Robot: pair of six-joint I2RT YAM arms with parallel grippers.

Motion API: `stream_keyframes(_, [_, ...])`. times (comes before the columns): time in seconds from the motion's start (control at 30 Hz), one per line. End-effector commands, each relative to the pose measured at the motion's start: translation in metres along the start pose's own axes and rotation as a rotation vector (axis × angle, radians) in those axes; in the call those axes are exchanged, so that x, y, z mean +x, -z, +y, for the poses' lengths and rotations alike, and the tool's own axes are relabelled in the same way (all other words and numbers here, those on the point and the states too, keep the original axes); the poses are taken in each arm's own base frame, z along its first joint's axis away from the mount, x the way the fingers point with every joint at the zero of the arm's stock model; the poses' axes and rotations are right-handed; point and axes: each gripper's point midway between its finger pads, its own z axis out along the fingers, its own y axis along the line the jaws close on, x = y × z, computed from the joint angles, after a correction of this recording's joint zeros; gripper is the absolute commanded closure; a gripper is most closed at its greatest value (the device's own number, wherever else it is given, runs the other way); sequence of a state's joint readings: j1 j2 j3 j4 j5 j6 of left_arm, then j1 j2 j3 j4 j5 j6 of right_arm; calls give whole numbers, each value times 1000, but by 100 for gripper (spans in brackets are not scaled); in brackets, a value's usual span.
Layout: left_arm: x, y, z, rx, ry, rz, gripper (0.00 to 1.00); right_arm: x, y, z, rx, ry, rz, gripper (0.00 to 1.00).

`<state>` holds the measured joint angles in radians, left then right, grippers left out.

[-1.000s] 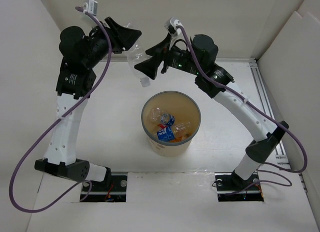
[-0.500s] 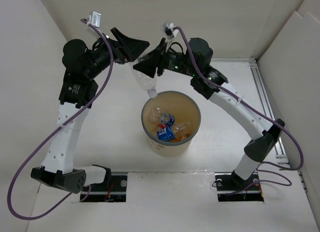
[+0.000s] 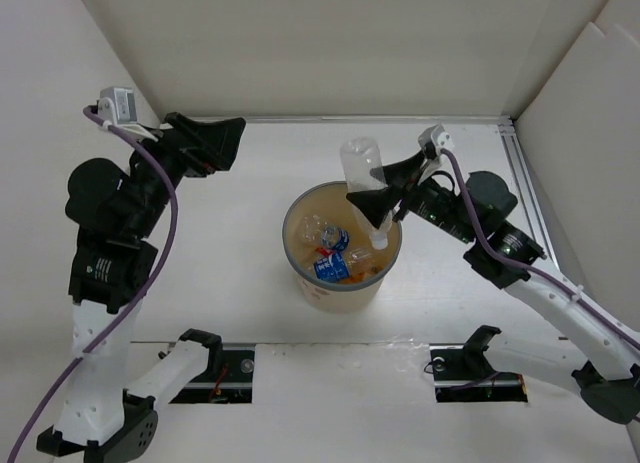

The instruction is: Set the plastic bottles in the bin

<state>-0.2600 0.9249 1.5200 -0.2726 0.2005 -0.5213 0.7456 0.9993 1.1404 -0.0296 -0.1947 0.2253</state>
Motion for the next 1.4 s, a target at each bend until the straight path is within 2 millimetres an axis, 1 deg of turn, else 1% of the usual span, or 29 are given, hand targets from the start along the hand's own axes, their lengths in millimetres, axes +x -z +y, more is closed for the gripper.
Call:
stream_keyframes(0.0, [24, -2, 29, -84, -31, 41, 0, 28, 0, -25, 101, 3, 27, 10])
stream_keyframes(0.03, [27, 1, 30, -86, -30, 43, 0, 24, 3, -25, 111, 5, 13, 4])
stream_keyframes(0.07, [37, -1, 37, -100, -27, 65, 0, 27, 3, -28, 123, 4, 19, 0])
stream_keyframes(0.13, [47, -2, 45, -116, -33, 93, 0, 26, 3, -32, 147, 5, 14, 0])
stream_keyframes(0.17, [57, -2, 51, -133, -29, 119, 0, 18, 3, -30, 143, 7, -3, 0])
stream_keyframes(0.27, [62, 1, 63, -181, -49, 125, 0, 3, 7, -34, 188, 8, -18, 0])
stream_keyframes(0.33, [64, 3, 78, -251, -65, 120, 0, -13, 18, -36, 228, 9, -35, 0])
stream_keyframes(0.37, [62, 7, 82, -272, -79, 113, 0, -21, 25, -36, 247, 10, -49, 0])
stream_keyframes(0.4, [63, 10, 92, -323, -97, 119, 0, -26, 32, -38, 270, 10, -51, 0])
stream_keyframes(0.47, [62, 17, 99, -363, -117, 113, 0, -32, 50, -47, 360, 9, -31, 0])
stream_keyframes(0.5, [59, 26, 99, -381, -120, 102, 0, -39, 61, -48, 386, 10, -40, 0])
stream_keyframes(0.53, [58, 32, 109, -428, -138, 93, 0, -42, 71, -54, 436, 11, -43, 0])
stream_keyframes(0.6, [55, 42, 116, -472, -146, 68, 0, -47, 96, -56, 490, 3, -26, 0])
stream_keyframes(0.63, [55, 56, 125, -525, -154, 52, 0, -48, 104, -58, 515, 4, -19, 0])
stream_keyframes(0.67, [55, 61, 127, -537, -147, 36, 0, -50, 115, -62, 556, -4, -20, 0])
stream_keyframes(0.73, [54, 80, 127, -552, -140, 9, 0, -48, 139, -63, 594, -9, 0, 0])
stream_keyframes(0.77, [63, 84, 134, -568, -134, 16, 0, -47, 148, -64, 612, -7, 2, 0])
stream_keyframes(0.8, [67, 89, 135, -567, -134, 14, 0, -42, 157, -65, 630, -15, 20, 0])
stream_keyframes(0.83, [67, 101, 135, -567, -125, -10, 0, -45, 170, -64, 637, -16, 3, 0])
stream_keyframes(0.9, [82, 112, 150, -614, -121, -1, 0, -44, 185, -66, 668, -32, -6, 0])
stream_keyframes(0.93, [85, 116, 152, -621, -111, -11, 0, -39, 192, -66, 673, -29, 13, 0])
stream_keyframes(0.97, [85, 125, 153, -623, -111, -25, 0, -41, 203, -65, 678, -30, -2, 0])
stream_keyframes(1.0, [92, 130, 160, -650, -104, -22, 0, -40, 208, -64, 679, -38, -4, 0])
stream_keyframes(1.07, [92, 137, 161, -656, -105, -35, 0, -35, 223, -64, 693, -44, 1, 0])
stream_keyframes(1.13, [85, 146, 158, -656, -103, -76, 0, -37, 234, -65, 713, -51, -11, 0])
stream_keyframes(1.17, [86, 147, 159, -660, -105, -69, 0, -34, 241, -64, 714, -51, -8, 0])
stream_keyframes(1.23, [80, 154, 158, -669, -96, -101, 0, -31, 249, -63, 712, -52, -16, 0])
stream_keyframes(1.27, [80, 154, 158, -669, -96, -101, 0, -27, 247, -64, 716, -50, -2, 0])
stream_keyframes(1.37, [80, 154, 158, -669, -96, -101, 0, -26, 256, -67, 737, -48, -17, 0])
